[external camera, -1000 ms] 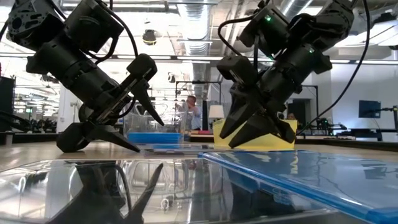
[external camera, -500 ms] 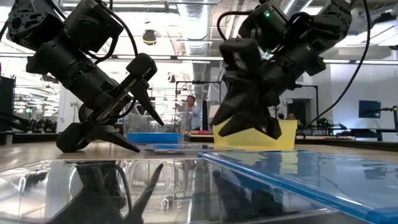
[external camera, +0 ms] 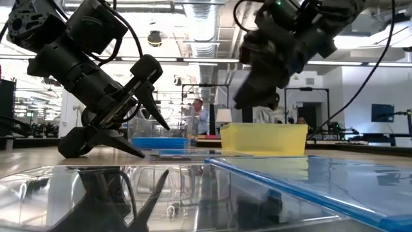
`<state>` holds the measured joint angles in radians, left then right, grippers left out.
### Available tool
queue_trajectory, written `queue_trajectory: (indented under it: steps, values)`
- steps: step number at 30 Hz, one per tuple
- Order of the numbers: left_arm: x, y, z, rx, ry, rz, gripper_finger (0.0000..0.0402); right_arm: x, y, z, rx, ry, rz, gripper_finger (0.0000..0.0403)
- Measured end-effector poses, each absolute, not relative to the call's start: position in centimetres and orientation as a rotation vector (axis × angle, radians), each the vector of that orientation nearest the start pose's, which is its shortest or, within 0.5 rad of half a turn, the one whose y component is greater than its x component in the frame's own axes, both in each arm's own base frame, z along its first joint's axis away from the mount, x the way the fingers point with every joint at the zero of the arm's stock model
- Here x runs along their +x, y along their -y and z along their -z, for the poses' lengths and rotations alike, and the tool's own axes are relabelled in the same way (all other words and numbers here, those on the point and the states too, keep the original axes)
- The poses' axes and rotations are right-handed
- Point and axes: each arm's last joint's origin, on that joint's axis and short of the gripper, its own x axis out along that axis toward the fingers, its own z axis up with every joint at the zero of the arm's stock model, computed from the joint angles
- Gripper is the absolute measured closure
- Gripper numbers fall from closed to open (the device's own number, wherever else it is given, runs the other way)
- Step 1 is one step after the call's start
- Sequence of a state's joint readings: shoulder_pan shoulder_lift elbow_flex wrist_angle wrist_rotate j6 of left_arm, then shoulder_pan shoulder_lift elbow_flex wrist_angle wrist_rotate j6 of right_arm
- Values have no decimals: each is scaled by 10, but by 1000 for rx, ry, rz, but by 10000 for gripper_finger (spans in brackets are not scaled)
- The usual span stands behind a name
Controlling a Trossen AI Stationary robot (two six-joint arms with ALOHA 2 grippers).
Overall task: Pick & place jewel cases by type
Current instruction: Put the left black CD case into the yellow bin
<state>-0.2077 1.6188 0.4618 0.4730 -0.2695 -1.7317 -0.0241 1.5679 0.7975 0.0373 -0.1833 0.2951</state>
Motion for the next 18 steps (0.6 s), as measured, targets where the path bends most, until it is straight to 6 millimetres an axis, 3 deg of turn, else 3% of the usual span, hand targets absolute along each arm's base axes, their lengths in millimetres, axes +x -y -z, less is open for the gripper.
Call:
queue_trajectory:
  steps: [4, 8, 18]
  values:
    - [256, 46, -107, -1498, -422, -594, 136, 303, 0, -167, 215, -841, -93, 294]
    - [257, 46, -107, -1498, -422, -593, 136, 301, -4, -145, 138, -966, -83, 294]
    - [257, 46, -108, -1503, -417, -584, 136, 313, -3, -118, -5, -1016, -105, 294]
